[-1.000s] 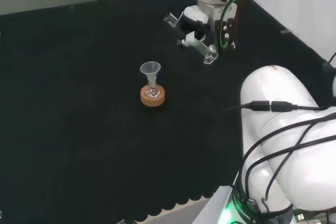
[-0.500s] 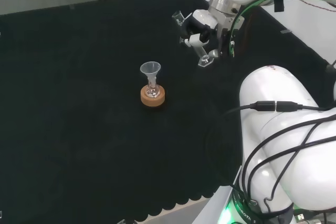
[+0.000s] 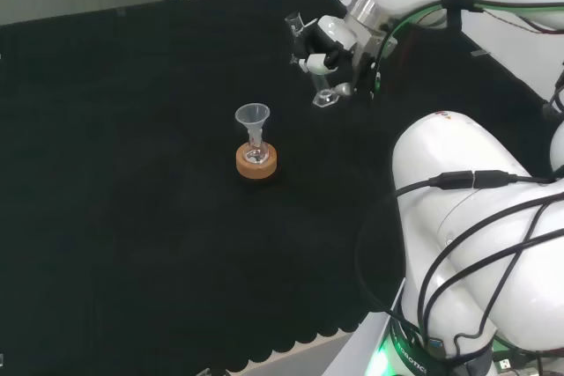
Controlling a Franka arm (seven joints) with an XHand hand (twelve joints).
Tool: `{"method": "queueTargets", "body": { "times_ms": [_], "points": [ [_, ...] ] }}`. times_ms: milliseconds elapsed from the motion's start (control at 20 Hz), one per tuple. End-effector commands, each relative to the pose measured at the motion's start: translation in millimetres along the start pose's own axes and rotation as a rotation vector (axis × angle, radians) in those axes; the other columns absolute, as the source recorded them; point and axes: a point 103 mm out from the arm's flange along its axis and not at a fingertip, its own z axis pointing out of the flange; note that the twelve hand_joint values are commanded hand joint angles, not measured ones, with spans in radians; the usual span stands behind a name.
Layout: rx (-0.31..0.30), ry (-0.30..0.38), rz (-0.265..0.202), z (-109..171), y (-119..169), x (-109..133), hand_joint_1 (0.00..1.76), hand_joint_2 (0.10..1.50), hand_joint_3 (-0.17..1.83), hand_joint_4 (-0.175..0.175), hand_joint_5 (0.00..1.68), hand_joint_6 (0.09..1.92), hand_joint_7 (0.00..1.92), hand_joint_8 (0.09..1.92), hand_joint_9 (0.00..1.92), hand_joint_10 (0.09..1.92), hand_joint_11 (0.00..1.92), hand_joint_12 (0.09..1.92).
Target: Put the graduated cylinder back on the table.
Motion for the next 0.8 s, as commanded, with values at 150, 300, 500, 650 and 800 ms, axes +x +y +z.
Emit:
{"method": "queueTargets", "body": {
  "times_ms": [150,300,500,650,800],
  "points": [
    [-0.084,0.069,0.011,18.0,13.6,-5.2,1.14,1.09,0.04,-0.134,1.01,0.98,1.21,0.39,1.43,0.09,1.27,0.70],
    [-0.096,0.081,0.018,22.5,12.6,-7.9,1.14,1.09,0.04,-0.134,1.01,0.98,1.21,0.39,1.42,0.09,1.26,0.70],
    [-0.105,0.105,0.028,28.6,8.6,-12.3,1.14,1.09,0.04,-0.135,1.01,0.98,1.21,0.38,1.42,0.09,1.26,0.70],
    [-0.128,0.118,0.034,33.5,4.9,-13.9,1.14,1.09,0.04,-0.136,1.01,0.98,1.21,0.38,1.42,0.09,1.26,0.70],
    [-0.154,0.138,0.033,38.6,1.3,-12.9,1.14,1.09,0.04,-0.137,1.00,0.99,1.21,0.38,1.41,0.09,1.26,0.70]
  ]
}}
